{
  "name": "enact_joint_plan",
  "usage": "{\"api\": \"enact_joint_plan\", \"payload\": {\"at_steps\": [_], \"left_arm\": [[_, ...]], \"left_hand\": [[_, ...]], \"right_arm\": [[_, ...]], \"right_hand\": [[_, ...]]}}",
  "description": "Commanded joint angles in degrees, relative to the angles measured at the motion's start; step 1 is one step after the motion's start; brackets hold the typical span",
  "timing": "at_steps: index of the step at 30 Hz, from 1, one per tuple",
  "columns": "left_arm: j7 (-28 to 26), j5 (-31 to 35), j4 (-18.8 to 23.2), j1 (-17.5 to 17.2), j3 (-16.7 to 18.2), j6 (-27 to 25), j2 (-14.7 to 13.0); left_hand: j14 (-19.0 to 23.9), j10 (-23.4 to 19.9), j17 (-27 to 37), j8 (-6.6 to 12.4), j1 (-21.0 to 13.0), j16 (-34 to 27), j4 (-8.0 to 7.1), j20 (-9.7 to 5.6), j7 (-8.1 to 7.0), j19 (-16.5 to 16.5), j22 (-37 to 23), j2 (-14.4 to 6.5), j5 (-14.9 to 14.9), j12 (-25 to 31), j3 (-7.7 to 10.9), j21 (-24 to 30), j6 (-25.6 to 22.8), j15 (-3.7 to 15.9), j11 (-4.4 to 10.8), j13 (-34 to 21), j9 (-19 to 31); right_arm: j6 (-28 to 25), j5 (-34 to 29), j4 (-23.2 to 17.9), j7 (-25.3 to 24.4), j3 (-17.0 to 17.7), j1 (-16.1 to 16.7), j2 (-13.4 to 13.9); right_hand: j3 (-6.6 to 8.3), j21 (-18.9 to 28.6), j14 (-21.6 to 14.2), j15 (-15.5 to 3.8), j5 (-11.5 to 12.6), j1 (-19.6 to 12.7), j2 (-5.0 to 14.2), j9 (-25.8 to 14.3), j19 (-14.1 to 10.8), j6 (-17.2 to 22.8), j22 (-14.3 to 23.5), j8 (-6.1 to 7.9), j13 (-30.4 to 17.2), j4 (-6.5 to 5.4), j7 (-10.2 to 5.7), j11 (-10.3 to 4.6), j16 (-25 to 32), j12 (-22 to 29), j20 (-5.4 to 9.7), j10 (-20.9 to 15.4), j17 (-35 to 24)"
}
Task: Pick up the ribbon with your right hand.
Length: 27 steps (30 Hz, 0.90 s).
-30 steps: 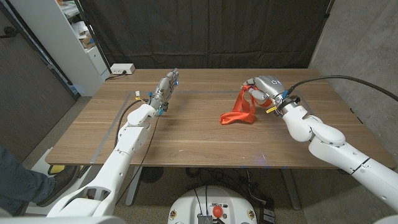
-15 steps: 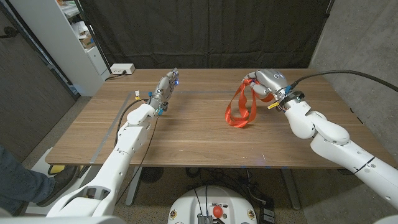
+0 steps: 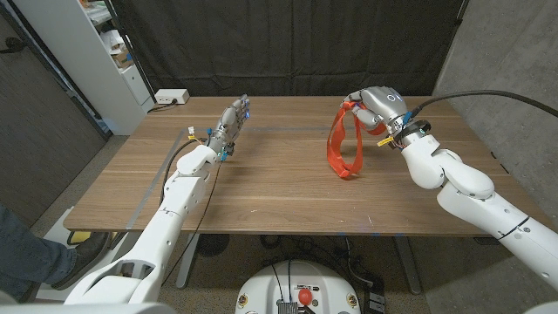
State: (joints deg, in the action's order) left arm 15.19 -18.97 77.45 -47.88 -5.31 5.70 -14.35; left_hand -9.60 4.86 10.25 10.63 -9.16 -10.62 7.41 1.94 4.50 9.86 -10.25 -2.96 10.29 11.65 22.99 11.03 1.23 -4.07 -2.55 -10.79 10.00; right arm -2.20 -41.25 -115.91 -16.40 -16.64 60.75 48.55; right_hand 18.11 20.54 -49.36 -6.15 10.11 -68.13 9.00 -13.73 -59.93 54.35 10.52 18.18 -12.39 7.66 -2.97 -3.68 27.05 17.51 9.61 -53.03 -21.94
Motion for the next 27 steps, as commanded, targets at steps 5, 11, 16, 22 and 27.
{"api": "enact_joint_plan", "payload": {"at_steps": [5, 11, 16, 22, 27], "left_arm": [[0.3, -0.1, 0.0, 0.0, 0.3, 0.1, 0.0], [0.3, -0.2, 0.5, -0.3, 0.3, 0.0, -0.1], [0.3, -0.2, 0.7, -0.4, 0.3, 0.0, -0.2], [0.4, -0.2, 1.0, -0.5, 0.3, -0.2, -0.4], [0.5, -0.3, 1.5, -0.7, 0.4, -0.4, -0.6]], "left_hand": [[-0.8, 0.2, 0.2, 0.12, 0.1, -0.2, 0.24, 0.26, 0.35, 4.2, -0.1, -0.3, -0.2, 0.3, 0.13, 0.3, -0.3, -0.24, -0.09, -0.3, 0.2], [-0.8, 0.2, 0.2, 0.12, 0.1, -0.2, 0.24, 0.24, 0.4, 4.3, -0.1, -0.3, -0.2, 0.3, 0.13, 0.3, -0.3, -0.23, -0.08, -0.3, 0.2], [-0.8, 0.1, 0.2, 0.14, 0.1, -0.2, 0.24, 0.25, 0.39, 4.3, -0.1, -0.4, -0.2, 0.4, 0.13, 0.3, -0.4, -0.23, -0.03, -0.3, 0.2], [-0.8, 0.2, 0.2, 0.14, 0.1, -0.2, 0.25, 0.27, 0.39, 4.3, -0.1, -0.4, -0.2, 0.4, 0.14, 0.3, -0.4, -0.22, -0.07, -0.3, 0.2], [-0.8, 0.1, 0.2, 0.15, 0.1, -0.2, 0.25, 0.25, 0.44, 4.3, -0.1, -0.4, -0.2, 0.4, 0.14, 0.3, -0.4, -0.22, -0.12, -0.3, 0.2]], "right_arm": [[-0.3, -1.5, -1.8, -0.6, 1.8, 0.2, -0.7], [-0.6, -2.3, -2.9, -0.7, 2.6, 0.6, -0.8], [-0.8, -2.8, -3.5, -0.9, 3.2, 0.8, -1.0], [-1.0, -2.9, -4.2, -0.8, 4.0, 1.2, -1.3], [-0.8, -2.7, -4.5, -0.9, 4.7, 1.2, -1.6]], "right_hand": [[-0.41, 0.4, -0.7, -6.09, -0.2, -0.7, 0.21, -0.2, -0.1, 0.4, 0.2, -0.01, -0.4, 0.0, 0.08, 0.11, -0.5, -0.4, 0.26, -0.2, -0.4], [-0.49, 0.5, -0.7, -5.99, -0.2, -0.7, 0.23, -0.2, -0.1, 0.5, 0.2, -0.04, -0.4, -0.09, 0.08, -0.05, -0.7, -0.4, 0.28, -0.2, -0.4], [-0.59, 0.6, -0.8, -6.1, -0.2, -0.8, 0.26, -0.3, -0.2, 0.5, 0.2, -0.1, -0.4, -0.12, 0.12, 0.38, -0.8, -0.5, 0.31, -0.3, -0.5], [-0.72, 0.8, -0.9, -6.05, -0.2, -0.8, 0.27, -0.4, -0.2, 0.4, 0.2, -0.14, -0.4, -0.16, 0.01, 0.02, -1.0, -0.6, 0.32, -0.2, -0.7], [-0.79, 0.8, -0.9, -6.1, -0.2, -0.9, 0.27, -0.4, -0.1, 0.5, 0.2, -0.16, -0.4, -0.16, 0.03, -0.05, -1.1, -0.6, 0.31, -0.3, -0.8]]}}
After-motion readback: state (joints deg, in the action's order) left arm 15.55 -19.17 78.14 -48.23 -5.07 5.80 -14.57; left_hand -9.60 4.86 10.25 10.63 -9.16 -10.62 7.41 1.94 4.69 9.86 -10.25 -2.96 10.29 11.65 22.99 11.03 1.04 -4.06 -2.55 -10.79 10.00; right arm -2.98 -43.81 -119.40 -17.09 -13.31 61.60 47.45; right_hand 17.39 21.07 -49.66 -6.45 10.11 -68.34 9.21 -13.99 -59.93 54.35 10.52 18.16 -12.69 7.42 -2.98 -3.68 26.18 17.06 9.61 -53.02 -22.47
